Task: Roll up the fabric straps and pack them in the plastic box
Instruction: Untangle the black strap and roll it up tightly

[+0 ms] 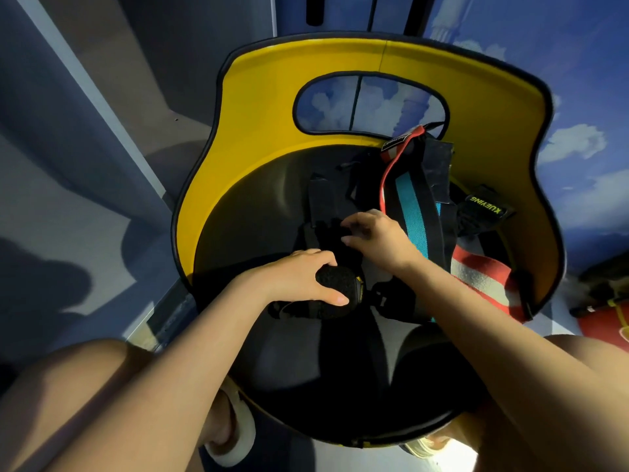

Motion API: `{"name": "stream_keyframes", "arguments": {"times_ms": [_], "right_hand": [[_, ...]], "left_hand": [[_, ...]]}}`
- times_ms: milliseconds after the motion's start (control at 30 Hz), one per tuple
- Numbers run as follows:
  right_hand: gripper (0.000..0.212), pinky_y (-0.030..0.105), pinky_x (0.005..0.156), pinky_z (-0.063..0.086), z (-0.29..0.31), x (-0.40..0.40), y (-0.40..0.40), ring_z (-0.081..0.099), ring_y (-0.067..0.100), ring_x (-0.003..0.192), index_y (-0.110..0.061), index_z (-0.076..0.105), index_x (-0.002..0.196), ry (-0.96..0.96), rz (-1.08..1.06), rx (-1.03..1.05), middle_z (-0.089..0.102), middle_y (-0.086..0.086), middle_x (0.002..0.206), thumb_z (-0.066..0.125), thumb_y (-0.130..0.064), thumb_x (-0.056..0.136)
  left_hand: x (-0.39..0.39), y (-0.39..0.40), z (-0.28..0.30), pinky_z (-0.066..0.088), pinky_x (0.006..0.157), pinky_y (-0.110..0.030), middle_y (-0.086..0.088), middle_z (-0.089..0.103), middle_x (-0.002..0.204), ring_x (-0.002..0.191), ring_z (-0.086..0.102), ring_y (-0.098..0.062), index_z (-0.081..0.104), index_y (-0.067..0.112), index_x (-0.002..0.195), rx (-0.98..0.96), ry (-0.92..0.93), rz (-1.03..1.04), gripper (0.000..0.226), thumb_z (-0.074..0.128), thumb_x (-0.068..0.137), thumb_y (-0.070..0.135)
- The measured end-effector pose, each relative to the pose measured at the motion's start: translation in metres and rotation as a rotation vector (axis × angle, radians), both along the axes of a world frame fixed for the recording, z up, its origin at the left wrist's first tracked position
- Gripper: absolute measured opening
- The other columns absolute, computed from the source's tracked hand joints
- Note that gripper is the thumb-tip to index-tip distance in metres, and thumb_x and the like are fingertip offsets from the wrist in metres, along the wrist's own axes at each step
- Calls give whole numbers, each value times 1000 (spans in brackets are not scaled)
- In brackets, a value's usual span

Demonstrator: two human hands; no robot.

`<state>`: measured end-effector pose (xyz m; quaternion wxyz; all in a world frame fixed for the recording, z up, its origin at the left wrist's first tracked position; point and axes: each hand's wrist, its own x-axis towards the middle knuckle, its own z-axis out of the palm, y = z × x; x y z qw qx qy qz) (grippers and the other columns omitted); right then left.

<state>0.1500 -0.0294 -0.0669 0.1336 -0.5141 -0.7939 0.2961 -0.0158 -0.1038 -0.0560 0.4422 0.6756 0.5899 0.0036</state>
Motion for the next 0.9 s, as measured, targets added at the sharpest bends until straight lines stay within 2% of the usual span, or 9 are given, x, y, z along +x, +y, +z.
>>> {"name": "stream_keyframes", "arguments": {"times_ms": [167,300,400,467,533,633,733,800,900], "right_hand": [[29,16,80,43,35,15,-35,60,14,97,-17,67,109,-107,210,-42,63,1,105,60,-6,83],[54,7,84,33,35,27,-50,50,7,103,-21,51,130,-151,396,-90,47,-6,119,71,-21,80],[77,21,88,40,24,27,-52,42,8,105,-23,42,132,-211,407,-75,38,-9,121,81,-34,67],[79,36,90,47,19,21,-52,40,13,112,-24,40,129,-278,394,10,37,-9,121,82,-38,63],[74,40,89,49,16,17,-46,42,13,110,-23,42,124,-267,397,33,37,-9,115,82,-35,64],[68,27,88,44,16,16,-33,45,9,100,-19,46,121,-158,406,-70,37,-11,108,83,-30,65],[70,15,86,34,17,16,-23,45,7,102,-17,46,125,-137,405,-143,41,-8,113,83,-30,67],[67,14,84,35,15,18,-17,47,9,102,-18,47,125,-125,395,-166,45,-5,114,82,-29,68],[62,10,79,35,12,20,-9,48,9,100,-21,48,124,-110,388,-197,47,-5,112,79,-29,71]], "left_hand": [[-4,3,-4,31,112,-41,11,25,150,139,24,-14,33,26,143,-11,8,56,79,62,78,60],[-3,6,-7,33,108,-36,12,30,143,135,30,-12,35,26,143,-15,-28,108,76,60,79,60],[-2,8,-10,34,108,-38,13,31,143,134,32,-12,35,26,143,-28,-51,155,77,57,79,63],[-2,8,-12,35,108,-40,14,34,142,133,34,-12,37,27,142,-26,-48,170,76,54,79,65],[-1,7,-12,35,108,-40,10,36,142,134,34,-13,37,30,141,6,-22,176,71,52,81,65],[2,5,-9,41,99,-35,6,47,130,123,43,-14,44,30,129,225,62,214,58,51,82,63],[6,1,-6,40,85,-25,9,52,116,110,48,-11,50,25,116,507,125,206,46,53,84,58],[5,-1,-4,38,86,-24,11,50,117,113,46,-10,48,28,118,552,128,147,51,55,80,63],[1,-4,-2,36,95,-29,11,40,133,122,37,-11,37,31,131,489,210,-1,75,61,70,69]]}}
